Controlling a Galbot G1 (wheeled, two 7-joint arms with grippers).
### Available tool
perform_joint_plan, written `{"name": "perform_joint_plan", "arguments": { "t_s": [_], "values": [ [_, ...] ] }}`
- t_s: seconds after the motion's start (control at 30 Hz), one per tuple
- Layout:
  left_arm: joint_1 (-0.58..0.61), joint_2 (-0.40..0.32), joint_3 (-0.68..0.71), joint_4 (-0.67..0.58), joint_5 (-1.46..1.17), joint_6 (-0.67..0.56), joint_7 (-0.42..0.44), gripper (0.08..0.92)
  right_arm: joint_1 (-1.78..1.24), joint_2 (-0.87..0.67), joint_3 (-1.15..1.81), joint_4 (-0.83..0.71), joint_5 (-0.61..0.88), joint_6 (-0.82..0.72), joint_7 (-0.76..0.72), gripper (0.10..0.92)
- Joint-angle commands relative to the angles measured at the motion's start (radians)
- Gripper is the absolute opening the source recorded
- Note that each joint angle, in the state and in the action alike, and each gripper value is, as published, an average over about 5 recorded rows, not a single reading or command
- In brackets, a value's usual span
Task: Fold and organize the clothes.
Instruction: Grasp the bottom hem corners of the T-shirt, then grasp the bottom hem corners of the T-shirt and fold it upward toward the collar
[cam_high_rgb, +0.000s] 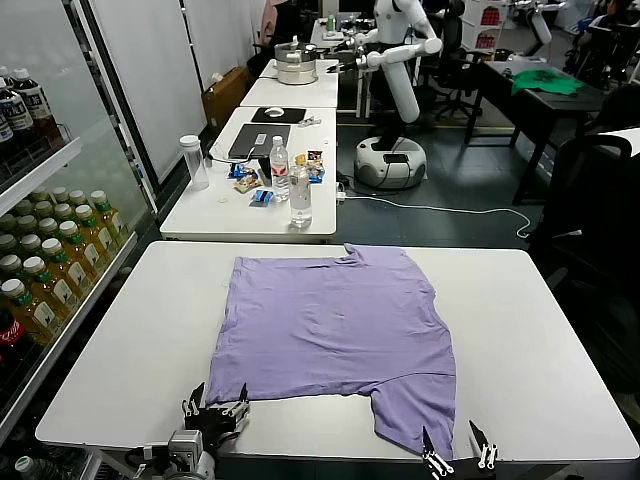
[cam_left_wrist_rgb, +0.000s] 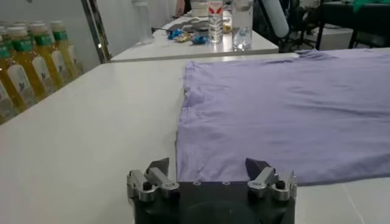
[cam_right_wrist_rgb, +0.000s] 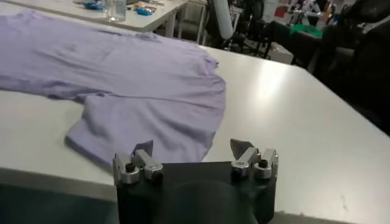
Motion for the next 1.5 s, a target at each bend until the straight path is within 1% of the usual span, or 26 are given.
{"name": "perform_joint_plan", "arguments": {
  "t_s": [0.03,0.1,0.33,0.53,0.7,0.83,0.97,1.13,1.3,1.5],
  "values": [
    [0.008,-0.001,0.007,0.003,-0.027,0.012,-0.008,0.778,-0.003,0.002,-0.029,-0.038,0.054,-0.012,-0.011,0.718],
    [0.009,-0.001,0.008,-0.002,-0.039,0.007,-0.005,0.734,-0.001,0.001,-0.028,-0.04,0.072,-0.016,-0.011,0.681],
    [0.014,0.002,0.008,-0.018,-0.093,-0.012,0.007,0.535,-0.005,-0.009,-0.02,-0.02,0.117,-0.016,-0.025,0.481],
    [0.016,0.01,-0.003,-0.032,-0.114,-0.073,0.016,0.362,-0.002,-0.027,0.016,0.038,0.127,0.015,-0.055,0.359],
    [0.007,0.037,-0.029,-0.098,-0.144,-0.118,0.026,0.215,0.036,-0.06,0.08,0.126,0.174,0.015,-0.069,0.261],
    [-0.017,0.075,-0.044,-0.155,-0.191,-0.124,0.042,0.126,0.113,-0.098,0.13,0.175,0.239,-0.007,-0.06,0.176],
    [-0.072,0.116,-0.043,-0.144,-0.214,-0.122,0.067,0.111,0.246,-0.133,0.147,0.162,0.304,-0.041,-0.035,0.128],
    [-0.184,0.148,-0.021,-0.048,-0.225,-0.121,0.085,0.111,0.46,-0.17,0.123,0.048,0.367,-0.087,0.003,0.125],
    [-0.307,0.169,0.008,0.089,-0.22,-0.124,0.099,0.111,0.635,-0.187,0.063,-0.091,0.373,-0.109,0.016,0.125],
    [-0.402,0.175,0.059,0.187,-0.193,-0.115,0.104,0.111,0.762,-0.183,-0.005,-0.243,0.35,-0.117,0.017,0.125]
  ]
}}
